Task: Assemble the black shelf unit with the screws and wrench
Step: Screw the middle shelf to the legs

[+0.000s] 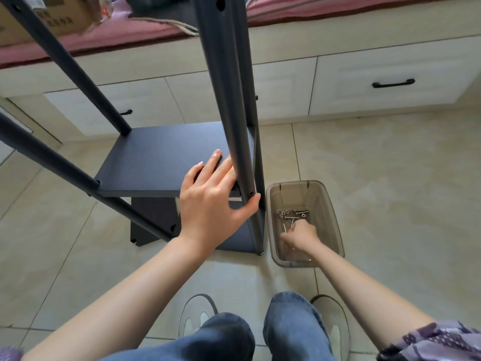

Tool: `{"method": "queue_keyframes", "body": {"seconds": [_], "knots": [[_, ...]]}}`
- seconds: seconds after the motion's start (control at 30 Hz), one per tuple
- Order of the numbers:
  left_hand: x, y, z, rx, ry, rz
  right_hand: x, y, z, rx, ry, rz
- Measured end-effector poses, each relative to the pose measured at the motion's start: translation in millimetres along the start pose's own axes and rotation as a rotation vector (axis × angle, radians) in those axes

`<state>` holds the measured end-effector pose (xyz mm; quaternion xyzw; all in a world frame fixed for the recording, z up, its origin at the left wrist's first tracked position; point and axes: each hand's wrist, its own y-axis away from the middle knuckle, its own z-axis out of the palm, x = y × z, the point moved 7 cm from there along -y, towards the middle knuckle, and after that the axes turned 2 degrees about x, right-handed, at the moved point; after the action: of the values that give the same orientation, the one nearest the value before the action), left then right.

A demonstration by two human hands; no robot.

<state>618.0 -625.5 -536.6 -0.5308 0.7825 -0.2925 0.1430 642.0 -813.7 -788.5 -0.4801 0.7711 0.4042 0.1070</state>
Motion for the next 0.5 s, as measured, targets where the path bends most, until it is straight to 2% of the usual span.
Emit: {"method": "queue_keyframes", "body": {"seconds": [0.2,0.33,0.5], "knots": [[-2.8,1.4,3.2,-0.129,0.014,-0.021,-27.4,63.6,-50.4,0.129,-0.284,-0.137],[-3.1,3.2,3.8,-0.175,0.011,-0.020,-61.2,120.6,-81.0,0.163,-0.509,-0.321],[-6.1,5.4,5.7,-0.205,-0.022,0.015,-98.8,168.4,-101.2,0.223,-0.587,-0.531]]}}
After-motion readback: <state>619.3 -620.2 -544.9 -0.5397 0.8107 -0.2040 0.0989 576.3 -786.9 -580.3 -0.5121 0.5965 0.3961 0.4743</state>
